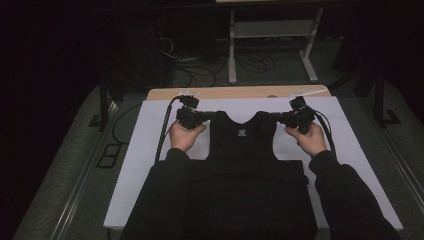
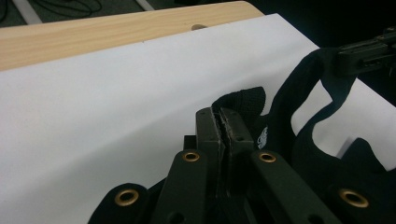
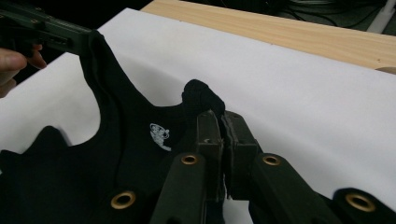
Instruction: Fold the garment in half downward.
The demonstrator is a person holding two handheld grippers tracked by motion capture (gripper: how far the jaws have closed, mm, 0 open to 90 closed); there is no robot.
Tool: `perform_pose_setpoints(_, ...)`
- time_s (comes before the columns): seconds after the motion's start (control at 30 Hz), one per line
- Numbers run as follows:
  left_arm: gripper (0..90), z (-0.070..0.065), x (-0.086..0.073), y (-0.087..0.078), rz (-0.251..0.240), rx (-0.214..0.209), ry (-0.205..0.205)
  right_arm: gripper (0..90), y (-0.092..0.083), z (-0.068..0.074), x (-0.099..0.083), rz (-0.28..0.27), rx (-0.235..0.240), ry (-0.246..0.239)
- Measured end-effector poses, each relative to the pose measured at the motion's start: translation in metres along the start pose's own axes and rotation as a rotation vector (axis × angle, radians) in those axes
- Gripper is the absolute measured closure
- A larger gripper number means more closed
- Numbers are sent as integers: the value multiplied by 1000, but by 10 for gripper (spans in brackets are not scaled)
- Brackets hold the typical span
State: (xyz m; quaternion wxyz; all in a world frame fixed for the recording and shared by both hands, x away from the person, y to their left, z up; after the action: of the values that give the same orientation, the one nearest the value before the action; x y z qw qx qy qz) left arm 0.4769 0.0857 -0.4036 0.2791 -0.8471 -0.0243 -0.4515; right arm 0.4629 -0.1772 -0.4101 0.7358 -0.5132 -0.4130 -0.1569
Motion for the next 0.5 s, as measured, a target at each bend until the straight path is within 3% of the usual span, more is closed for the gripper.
perform_pose_setpoints(0.23, 865, -14, 2, -12, -17, -13, 24, 849, -13, 3, -2, -9, 67, 75)
perform_pose_setpoints(0.5, 865, -30, 6, -25, -29, -21, 46, 850, -30, 9, -5, -22, 89, 89)
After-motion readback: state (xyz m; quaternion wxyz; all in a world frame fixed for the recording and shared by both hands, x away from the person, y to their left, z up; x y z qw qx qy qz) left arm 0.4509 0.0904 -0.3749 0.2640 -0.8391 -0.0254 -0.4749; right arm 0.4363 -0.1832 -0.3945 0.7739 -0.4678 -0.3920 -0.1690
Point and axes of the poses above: each handheld gripper's, and its own axes: y roughly forward along the jaws, x roughly out of its top, z roughly to its left, the point moved 7 cm from there along y, roughly forward along the jaws, and after that the axes turned 15 degrees about -x, right-handed, at the moved point
